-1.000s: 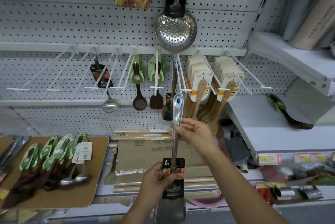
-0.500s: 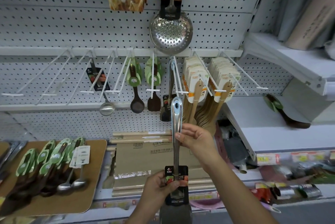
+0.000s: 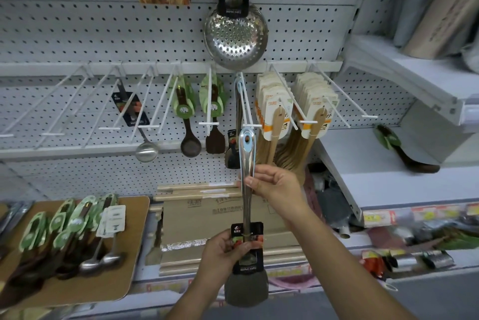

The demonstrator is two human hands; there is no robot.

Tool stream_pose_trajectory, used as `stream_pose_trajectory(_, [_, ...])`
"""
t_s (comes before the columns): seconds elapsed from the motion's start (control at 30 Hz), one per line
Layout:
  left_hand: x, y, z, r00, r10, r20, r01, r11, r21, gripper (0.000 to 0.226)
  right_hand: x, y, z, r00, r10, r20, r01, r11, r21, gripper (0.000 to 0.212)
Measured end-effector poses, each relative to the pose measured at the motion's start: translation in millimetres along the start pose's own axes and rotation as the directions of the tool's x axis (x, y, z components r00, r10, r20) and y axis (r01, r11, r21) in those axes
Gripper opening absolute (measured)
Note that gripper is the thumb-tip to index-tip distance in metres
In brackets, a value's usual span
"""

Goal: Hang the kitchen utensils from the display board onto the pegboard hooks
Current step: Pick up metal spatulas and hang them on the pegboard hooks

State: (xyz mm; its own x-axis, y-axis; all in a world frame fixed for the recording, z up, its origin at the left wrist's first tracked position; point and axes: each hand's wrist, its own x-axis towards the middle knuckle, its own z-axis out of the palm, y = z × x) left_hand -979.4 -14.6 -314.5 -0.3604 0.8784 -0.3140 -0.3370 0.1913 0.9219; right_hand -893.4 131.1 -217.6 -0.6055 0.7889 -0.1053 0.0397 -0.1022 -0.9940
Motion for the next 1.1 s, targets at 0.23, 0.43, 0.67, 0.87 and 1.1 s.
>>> stream_pose_trajectory(0.23, [5.1,-5.5,-1.8,1.000,0.009,0.002,-0.009,1.000,-0.011,0.026,1.2,-2.0,1.0,0.999,-0.001,-0.043,0.004,0.998,0.056,0.025])
stream_pose_trajectory(0.43, [17.1,-4.4,-2.7,0.997,0.068,-0.037,-0.066,0.996,0.060,0.020,13.7,-6.0,6.4,0.995,-0.022,-0.099,0.025,0.999,0.027,0.021])
stream_pose_trajectory(0.67, [53.3,10.2,-7.0,0.988,0.135,-0.077,-0.119,0.975,0.189,0.014,35.5,-4.3,13.0,0.985,-0.008,-0.173,0.017,0.999,0.049,0.021])
stream_pose_trajectory(0.87, [88.6,18.8,-6.8,0.991,0.124,-0.050,-0.115,0.980,0.162,0.018,66.3,1.2,14.7,0.978,-0.004,-0.209,0.004,1.000,0.001,0.019])
stream_pose_trajectory(1.1, [130.6,39.4,-6.8,0.993,0.102,-0.067,-0.084,0.969,0.232,0.017,105.2,-4.3,15.5,0.956,-0.018,-0.292,0.014,1.000,-0.016,0.022])
